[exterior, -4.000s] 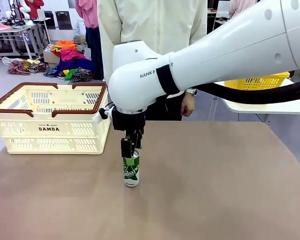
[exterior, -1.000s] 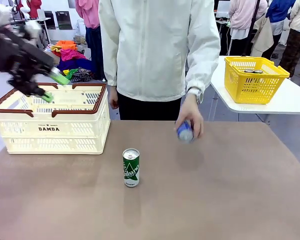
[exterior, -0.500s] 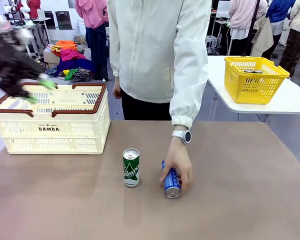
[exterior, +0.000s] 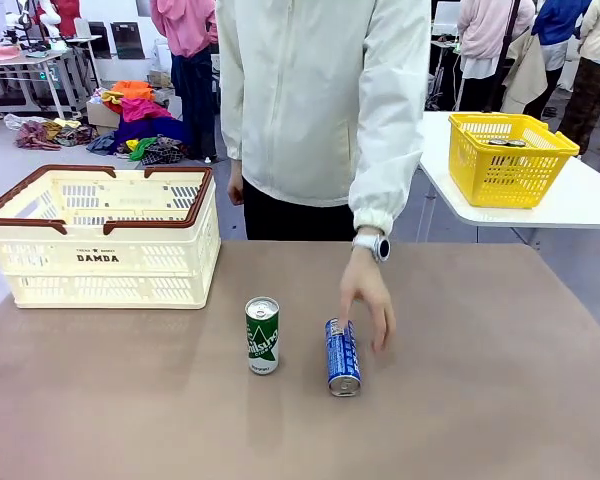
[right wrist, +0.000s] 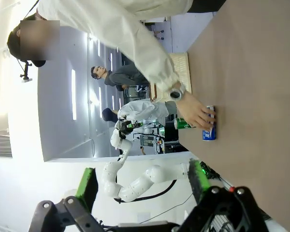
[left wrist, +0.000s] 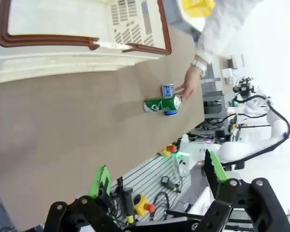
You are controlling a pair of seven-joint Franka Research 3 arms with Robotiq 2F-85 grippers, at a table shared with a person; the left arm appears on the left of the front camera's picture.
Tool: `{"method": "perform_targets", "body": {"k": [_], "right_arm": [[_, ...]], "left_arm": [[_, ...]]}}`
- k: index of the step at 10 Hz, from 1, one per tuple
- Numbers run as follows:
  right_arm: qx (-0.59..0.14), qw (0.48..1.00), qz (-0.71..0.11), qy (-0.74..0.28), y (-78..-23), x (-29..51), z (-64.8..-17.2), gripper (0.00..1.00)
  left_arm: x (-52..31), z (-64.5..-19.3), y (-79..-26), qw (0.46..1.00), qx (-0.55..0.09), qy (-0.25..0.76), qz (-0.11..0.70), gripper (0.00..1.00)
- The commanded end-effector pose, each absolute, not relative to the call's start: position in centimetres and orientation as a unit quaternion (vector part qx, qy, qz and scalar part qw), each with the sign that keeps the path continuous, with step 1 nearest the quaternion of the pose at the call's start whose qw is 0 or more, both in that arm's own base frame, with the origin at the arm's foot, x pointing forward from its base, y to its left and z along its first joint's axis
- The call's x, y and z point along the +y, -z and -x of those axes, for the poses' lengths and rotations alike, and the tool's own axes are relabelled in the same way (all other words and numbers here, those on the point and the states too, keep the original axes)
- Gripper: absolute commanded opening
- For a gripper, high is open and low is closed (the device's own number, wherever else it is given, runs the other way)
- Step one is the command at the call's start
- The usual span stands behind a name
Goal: Place the drinks into the Shopping basket.
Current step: Pick up one drink and place it into the Shopping basket.
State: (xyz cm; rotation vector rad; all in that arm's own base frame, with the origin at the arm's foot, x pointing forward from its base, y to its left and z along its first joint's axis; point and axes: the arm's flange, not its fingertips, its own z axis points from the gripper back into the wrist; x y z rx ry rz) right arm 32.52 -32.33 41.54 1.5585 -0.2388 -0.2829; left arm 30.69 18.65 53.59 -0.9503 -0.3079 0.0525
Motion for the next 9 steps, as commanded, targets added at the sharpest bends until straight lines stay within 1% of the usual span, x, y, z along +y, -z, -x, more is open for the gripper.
{"method": "perform_targets", "body": {"k": [1, 2, 3, 5, 6, 8, 9], "right_arm": [[-0.102, 0.699, -0.697, 0.123, -41.9, -32.5, -32.4, 1.00], [-0.102, 0.699, -0.697, 0.123, -41.9, -32.5, -32.4, 1.00], [-0.102, 0.699, -0.697, 0.123, -41.9, -32.5, -32.4, 1.00], [-0.102, 0.699, -0.697, 0.123, -41.9, -32.5, -32.4, 1.00], [-0.102, 0.699, -0.697, 0.123, -41.9, -32.5, -32.4, 1.00], [-0.102, 0.699, -0.697, 0.123, -41.9, -32.5, -32.4, 1.00], [-0.102, 0.699, -0.697, 0.123, -41.9, -32.5, -32.4, 1.00]], "left_arm": [[15.1, -32.3, -54.4, 0.877, -0.154, 0.018, 0.455, 1.00], [12.8, -33.0, -55.7, 0.877, -0.157, 0.043, 0.452, 1.00], [9.2, -34.1, -56.8, 0.895, -0.158, 0.039, 0.415, 1.00], [0.8, -35.1, -57.7, 0.923, -0.130, 0.109, 0.347, 1.00], [-4.8, -35.6, -57.4, 0.940, -0.116, 0.146, 0.287, 1.00], [-12.4, -35.7, -55.5, 0.957, -0.099, 0.180, 0.205, 1.00], [-16.1, -35.2, -53.9, 0.964, -0.100, 0.186, 0.160, 1.00]]}}
